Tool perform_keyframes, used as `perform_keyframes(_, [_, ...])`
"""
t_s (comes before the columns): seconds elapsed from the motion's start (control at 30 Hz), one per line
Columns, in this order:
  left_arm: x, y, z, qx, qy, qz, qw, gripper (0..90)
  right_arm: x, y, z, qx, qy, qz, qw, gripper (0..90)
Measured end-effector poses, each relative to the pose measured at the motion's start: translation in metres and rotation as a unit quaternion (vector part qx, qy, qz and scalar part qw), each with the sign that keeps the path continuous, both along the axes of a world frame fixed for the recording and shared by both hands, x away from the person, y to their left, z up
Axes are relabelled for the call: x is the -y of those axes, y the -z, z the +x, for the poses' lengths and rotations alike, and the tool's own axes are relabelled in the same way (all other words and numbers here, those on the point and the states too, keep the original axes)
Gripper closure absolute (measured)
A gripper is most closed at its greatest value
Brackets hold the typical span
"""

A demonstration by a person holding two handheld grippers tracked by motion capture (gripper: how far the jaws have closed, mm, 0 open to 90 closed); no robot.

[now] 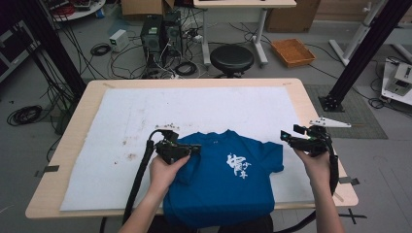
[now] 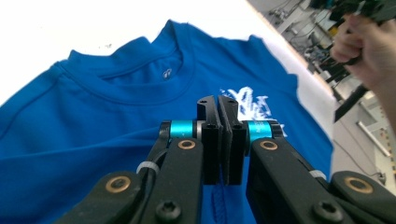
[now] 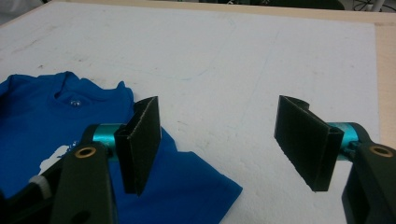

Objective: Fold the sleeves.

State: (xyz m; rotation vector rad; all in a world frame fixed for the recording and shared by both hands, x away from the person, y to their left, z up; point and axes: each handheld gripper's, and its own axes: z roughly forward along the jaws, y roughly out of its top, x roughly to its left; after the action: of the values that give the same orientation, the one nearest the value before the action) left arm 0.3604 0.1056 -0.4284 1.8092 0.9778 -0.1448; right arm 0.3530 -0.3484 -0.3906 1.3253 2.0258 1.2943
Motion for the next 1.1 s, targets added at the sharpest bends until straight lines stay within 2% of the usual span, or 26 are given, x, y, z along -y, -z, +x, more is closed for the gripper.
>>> perform_keyframes(0.1, [0.001, 0.001, 0.0, 0.017, 0.003, -0.001, 0.9998, 85.8, 0.0, 0.0, 0.0, -0.001, 0.001, 0.0, 1.0, 31.7])
perform_keyframes(0.17, [-0.001, -0.001, 0.0, 0.031, 0.0, -0.013, 0.9994, 70.8, 0.001, 0.001, 0.0, -0.003, 0.001, 0.001, 1.0, 31.8])
perform_keyframes(0.27, [-0.007, -0.006, -0.002, 0.052, -0.012, -0.018, 0.9984, 55.4, 0.001, 0.002, 0.001, -0.009, 0.004, 0.003, 0.9999, 32.3])
perform_keyframes(0.33, [-0.014, -0.01, -0.005, 0.066, -0.015, -0.013, 0.9976, 50.7, 0.002, 0.003, 0.001, -0.011, 0.005, 0.003, 0.9999, 33.0])
perform_keyframes(0.43, [-0.029, -0.016, -0.011, 0.106, -0.027, 0.011, 0.9939, 44.7, 0.005, 0.003, 0.001, -0.016, 0.009, 0.007, 0.9998, 33.8])
perform_keyframes(0.5, [-0.042, -0.02, -0.016, 0.128, -0.035, 0.022, 0.9909, 44.0, 0.007, 0.004, 0.001, -0.021, 0.012, 0.012, 0.9996, 34.2])
perform_keyframes(0.6, [-0.062, -0.023, -0.021, 0.157, -0.056, 0.049, 0.9848, 43.2, 0.01, 0.007, 0.003, -0.031, 0.007, 0.016, 0.9993, 39.0])
perform_keyframes(0.73, [-0.089, -0.025, -0.026, 0.172, -0.086, 0.056, 0.9797, 43.0, 0.01, 0.012, 0.005, -0.056, 0.006, 0.009, 0.9984, 48.0])
perform_keyframes(0.83, [-0.105, -0.024, -0.027, 0.18, -0.103, 0.061, 0.9764, 43.0, 0.009, 0.019, 0.007, -0.069, 0.005, -0.007, 0.9976, 56.4])
perform_keyframes(0.97, [-0.12, -0.021, -0.026, 0.176, -0.122, 0.055, 0.9752, 43.0, 0.008, 0.032, 0.013, -0.085, 0.004, -0.028, 0.996, 65.3])
perform_keyframes(1.1, [-0.126, -0.02, -0.026, 0.174, -0.124, 0.052, 0.9754, 43.0, 0.007, 0.044, 0.019, -0.099, 0.002, -0.044, 0.9941, 68.8])
